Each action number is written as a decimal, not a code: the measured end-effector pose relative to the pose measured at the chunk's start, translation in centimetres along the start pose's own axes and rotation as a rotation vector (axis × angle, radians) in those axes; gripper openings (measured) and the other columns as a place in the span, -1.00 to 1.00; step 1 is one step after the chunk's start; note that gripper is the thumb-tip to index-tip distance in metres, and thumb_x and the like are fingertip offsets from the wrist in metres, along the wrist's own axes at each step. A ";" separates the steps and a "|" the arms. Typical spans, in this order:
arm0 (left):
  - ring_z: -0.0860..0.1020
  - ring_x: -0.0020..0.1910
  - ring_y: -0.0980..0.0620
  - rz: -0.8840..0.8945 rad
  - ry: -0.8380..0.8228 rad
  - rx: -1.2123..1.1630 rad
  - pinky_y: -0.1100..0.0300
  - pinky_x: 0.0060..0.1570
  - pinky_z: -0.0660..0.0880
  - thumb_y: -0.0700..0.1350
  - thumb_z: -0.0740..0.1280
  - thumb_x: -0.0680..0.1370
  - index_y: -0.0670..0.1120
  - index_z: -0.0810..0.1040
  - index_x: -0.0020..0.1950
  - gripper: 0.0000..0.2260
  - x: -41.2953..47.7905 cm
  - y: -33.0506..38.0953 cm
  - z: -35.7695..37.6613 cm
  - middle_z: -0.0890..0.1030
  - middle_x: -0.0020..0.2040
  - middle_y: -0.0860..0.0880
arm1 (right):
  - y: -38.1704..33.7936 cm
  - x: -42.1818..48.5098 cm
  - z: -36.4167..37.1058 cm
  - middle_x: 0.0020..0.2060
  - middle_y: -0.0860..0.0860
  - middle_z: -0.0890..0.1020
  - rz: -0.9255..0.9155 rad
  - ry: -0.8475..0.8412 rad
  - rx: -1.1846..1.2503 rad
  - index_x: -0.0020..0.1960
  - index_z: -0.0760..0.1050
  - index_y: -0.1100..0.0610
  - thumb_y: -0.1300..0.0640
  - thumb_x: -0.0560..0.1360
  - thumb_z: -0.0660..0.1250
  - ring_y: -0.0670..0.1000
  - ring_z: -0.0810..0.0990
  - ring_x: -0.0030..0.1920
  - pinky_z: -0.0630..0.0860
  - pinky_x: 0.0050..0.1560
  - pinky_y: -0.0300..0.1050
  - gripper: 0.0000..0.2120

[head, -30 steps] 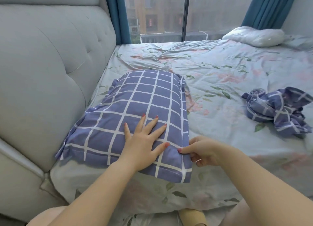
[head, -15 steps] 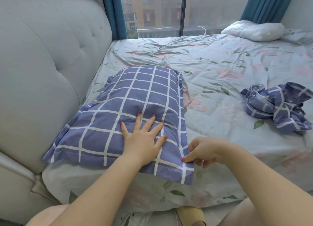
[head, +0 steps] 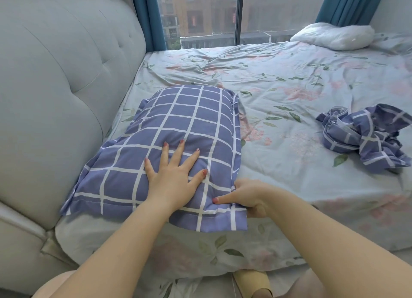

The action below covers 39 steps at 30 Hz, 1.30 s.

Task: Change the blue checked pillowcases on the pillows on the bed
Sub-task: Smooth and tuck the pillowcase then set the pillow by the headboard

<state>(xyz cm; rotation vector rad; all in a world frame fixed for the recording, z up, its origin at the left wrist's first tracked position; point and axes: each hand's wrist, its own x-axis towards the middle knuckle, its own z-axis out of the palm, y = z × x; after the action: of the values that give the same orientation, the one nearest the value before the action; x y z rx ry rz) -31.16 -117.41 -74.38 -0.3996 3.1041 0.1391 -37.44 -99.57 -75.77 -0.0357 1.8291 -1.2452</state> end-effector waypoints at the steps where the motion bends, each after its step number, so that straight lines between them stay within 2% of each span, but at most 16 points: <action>1: -0.35 0.56 -0.06 -0.005 0.000 -0.015 -0.36 0.42 -0.26 0.36 -0.12 0.58 0.36 -0.09 0.55 -0.47 0.1 -0.2 0.0 -0.29 0.59 0.16 | -0.1 -0.3 -0.1 0.01 0.07 0.70 0.009 -0.028 -0.001 0.21 0.53 0.20 0.21 0.44 0.51 0.05 0.70 -0.02 0.65 0.00 -0.01 -0.64; 3: -0.29 0.57 -0.09 -0.015 0.018 -0.053 -0.28 0.45 -0.23 0.36 -0.05 0.58 0.36 0.00 0.54 -0.49 -0.1 -0.4 -0.2 -0.21 0.61 0.12 | -0.2 -0.4 -0.3 0.03 0.07 0.71 0.013 -0.067 0.021 0.24 0.52 0.20 0.26 0.44 0.50 0.06 0.70 0.00 0.64 0.02 0.01 -0.61; 5: 0.00 0.53 -0.14 -0.025 0.125 -0.122 -0.14 0.47 0.00 0.31 0.10 0.58 0.31 0.24 0.48 -0.54 -0.5 -0.6 -0.5 0.10 0.56 0.01 | -0.3 -0.1 -0.4 0.05 0.09 0.70 0.002 -0.089 0.069 0.25 0.52 0.21 0.28 0.42 0.51 0.09 0.69 0.04 0.61 0.11 0.07 -0.58; 7: 0.36 0.26 -0.08 -0.037 0.254 -0.283 0.07 0.18 0.35 0.20 0.24 0.58 0.14 0.50 0.26 -0.69 -1.0 -1.0 -1.3 0.44 0.21 -0.01 | -0.7 0.1 -0.5 0.05 0.09 0.70 -0.031 -0.102 0.122 0.25 0.54 0.18 0.16 0.37 0.56 0.12 0.69 0.06 0.58 0.16 0.10 -0.52; 8: 0.47 0.10 -0.06 -0.072 0.261 -0.395 0.13 -0.03 0.39 0.15 0.27 0.58 0.05 0.55 0.10 -0.77 -1.2 -1.3 -1.8 0.51 0.01 0.02 | -0.9 0.4 -0.6 0.05 0.08 0.70 -0.054 -0.085 0.177 0.26 0.54 0.15 0.05 0.33 0.59 0.12 0.69 0.06 0.58 0.17 0.11 -0.45; 10: 0.56 -0.15 -0.04 -0.197 0.143 -0.507 0.14 -0.22 0.42 0.15 0.25 0.60 -0.09 0.54 -0.12 -0.68 -1.6 -2.1 -2.7 0.59 -0.24 0.00 | -1.7 0.8 -0.6 0.08 0.03 0.69 -0.077 0.008 0.312 0.27 0.52 0.09 -0.14 0.24 0.61 0.11 0.68 0.06 0.59 0.13 0.09 -0.31; 12: 0.62 -0.33 -0.03 -0.347 -0.103 -0.618 0.19 -0.29 0.51 0.23 0.18 0.61 -0.19 0.59 -0.15 -0.50 -2.5 -2.9 -3.7 0.67 -0.35 -0.07 | -2.4 1.7 -0.4 0.07 -0.08 0.65 -0.102 0.140 0.401 0.26 0.48 0.03 -0.23 0.26 0.57 0.04 0.65 0.01 0.62 0.01 0.03 -0.32; 16: 0.63 -0.38 -0.03 -0.522 -0.554 -0.690 0.27 -0.37 0.50 0.44 -0.01 0.52 -0.28 0.60 0.02 -0.20 -5.0 -4.9 -4.9 0.71 -0.25 -0.19 | -3.6 4.5 -0.6 0.10 0.02 0.66 -0.151 0.277 0.561 0.32 0.48 0.05 -0.28 0.18 0.57 0.11 0.67 0.04 0.62 0.06 0.10 -0.19; 19: 0.59 -0.43 0.03 -0.531 -0.648 -0.690 0.25 -0.38 0.47 0.49 -0.08 0.46 -0.27 0.46 0.19 -0.13 -5.6 -5.8 -4.8 0.72 -0.21 -0.18 | -4.6 5.9 -0.9 0.08 0.07 0.66 -0.155 0.329 0.650 0.26 0.51 0.11 -0.18 0.32 0.55 0.12 0.67 -0.04 0.63 -0.17 -0.01 -0.37; 21: 0.57 -0.44 0.04 -0.527 -0.645 -0.769 0.24 -0.36 0.49 0.51 -0.09 0.44 -0.27 0.43 0.22 -0.11 -5.4 -5.4 -4.4 0.72 -0.19 -0.17 | -4.8 7.1 -1.0 0.10 0.07 0.65 -0.161 0.348 0.665 0.26 0.51 0.15 -0.13 0.30 0.58 0.11 0.65 -0.04 0.60 -0.18 -0.03 -0.36; 24: 0.66 -0.35 0.02 -0.552 -0.543 -0.942 0.19 -0.23 0.58 0.52 -0.07 0.43 -0.24 0.55 0.14 -0.12 -4.2 -4.7 -3.4 0.73 -0.16 -0.15 | -5.1 8.2 -0.7 0.11 0.12 0.64 -0.214 0.400 0.695 0.30 0.49 0.21 0.02 0.29 0.61 0.14 0.64 0.03 0.61 0.05 0.07 -0.34; 26: 0.71 -0.23 -0.06 -0.606 -0.432 -1.049 0.10 -0.09 0.63 0.52 0.02 0.43 -0.23 0.51 0.18 -0.15 -3.0 -4.6 -2.7 0.72 -0.18 -0.17 | -5.9 7.7 0.1 0.10 0.15 0.63 -0.294 0.464 0.755 0.23 0.50 0.27 0.16 0.35 0.57 0.14 0.64 0.04 0.59 0.09 0.07 -0.49; 30: 0.65 0.07 -0.16 -0.673 -0.124 -1.239 -0.03 0.07 0.61 0.47 0.21 0.43 -0.21 0.43 0.38 -0.16 -0.4 -5.0 -1.5 0.65 0.17 -0.16 | -7.6 5.3 2.3 0.07 0.21 0.64 -0.534 0.492 0.871 0.04 0.46 0.19 0.25 0.33 0.56 0.16 0.65 0.04 0.60 0.10 0.15 -0.63; 33: 0.56 0.21 -0.09 -0.561 0.167 -1.291 -0.01 0.29 0.48 0.35 0.29 0.48 -0.24 0.54 0.25 -0.31 0.8 -5.4 -1.6 0.62 0.22 -0.10 | -7.5 2.3 4.4 -0.05 0.17 0.68 -0.604 0.425 0.928 0.03 0.55 0.26 0.31 0.42 0.49 0.14 0.68 -0.06 0.64 -0.08 0.05 -0.78; 36: 0.56 0.16 -0.02 -0.514 0.311 -1.431 0.16 0.09 0.52 0.20 0.35 0.53 -0.15 0.51 0.26 -0.52 1.3 -5.2 -2.4 0.61 0.08 0.03 | -5.6 0.1 5.8 -0.01 0.11 0.71 -0.603 0.348 0.929 0.15 0.57 0.25 0.30 0.45 0.47 0.11 0.70 -0.02 0.64 -0.01 0.05 -0.72; 39: 0.56 0.18 -0.03 -0.504 0.289 -1.493 0.23 -0.05 0.50 0.11 0.39 0.54 -0.16 0.45 0.39 -0.48 1.4 -5.6 -2.3 0.61 0.15 0.01 | -4.3 -0.4 5.8 0.00 0.07 0.72 -0.494 0.322 0.840 0.18 0.57 0.21 0.23 0.39 0.54 0.10 0.70 0.00 0.62 0.08 0.09 -0.61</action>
<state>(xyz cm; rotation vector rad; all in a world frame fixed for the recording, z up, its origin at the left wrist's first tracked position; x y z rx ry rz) -31.11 -123.37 -72.64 -1.1631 2.2862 2.4478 -35.07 -105.69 -72.81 0.1998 1.4465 -2.4047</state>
